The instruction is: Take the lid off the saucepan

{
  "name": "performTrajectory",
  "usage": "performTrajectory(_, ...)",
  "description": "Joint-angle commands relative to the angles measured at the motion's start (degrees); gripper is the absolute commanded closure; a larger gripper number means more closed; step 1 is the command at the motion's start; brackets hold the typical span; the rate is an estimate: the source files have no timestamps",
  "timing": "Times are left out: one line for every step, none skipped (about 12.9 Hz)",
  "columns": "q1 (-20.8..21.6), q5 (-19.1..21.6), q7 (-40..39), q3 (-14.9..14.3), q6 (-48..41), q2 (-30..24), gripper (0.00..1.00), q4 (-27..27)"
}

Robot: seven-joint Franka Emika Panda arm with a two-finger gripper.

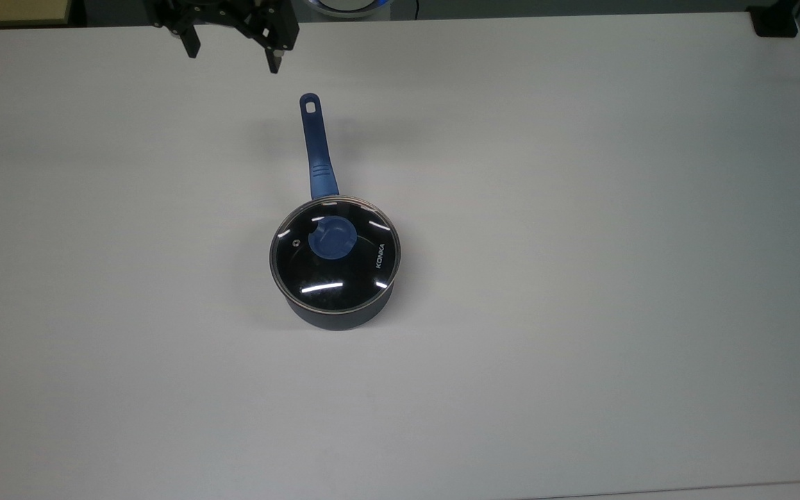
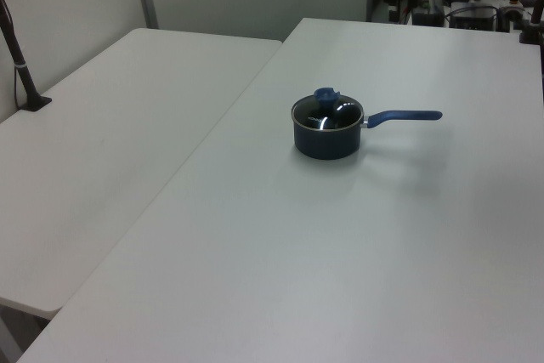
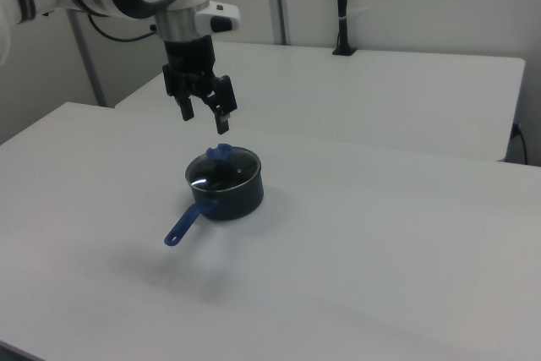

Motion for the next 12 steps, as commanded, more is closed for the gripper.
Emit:
performTrajectory(-0.43,0.37,-0.33,-0.7,2.9,0.79,0.0,-0.39)
performTrajectory(-0.78,0.46,-0.16,-0.7,4.04,0.87,0.0,-0.39)
performTrajectory(-0.87,0.46,-0.07,-0.7,4.58,0.88,0.0,-0.39)
performTrajectory(-0.88,0.46,0.02,-0.7,4.76,1.05,0.0,-0.39)
performTrajectory(-0.96,0.63,0.02,-0.7,4.85,1.57,0.0,-0.39)
performTrajectory(-0.88,0.98,0.02,-0.7,4.93,2.1,0.0,-0.39)
performTrajectory(-0.79,1.07,0.1,-0.7,5.2,2.28,0.0,-0.39)
performTrajectory(-0.79,1.33,0.63,-0.7,6.59,2.28,0.0,-0.39)
performTrajectory(-0.44,1.77,3.85,-0.62,9.74,2.89,0.0,-0.48)
performTrajectory(0.09,1.86,6.23,-0.53,10.99,4.2,0.0,-0.39)
performTrajectory(0.53,1.86,8.43,-0.35,11.87,5.09,0.0,-0.39)
performTrajectory(1.4,1.78,10.37,-0.35,13.1,5.96,0.0,-0.39)
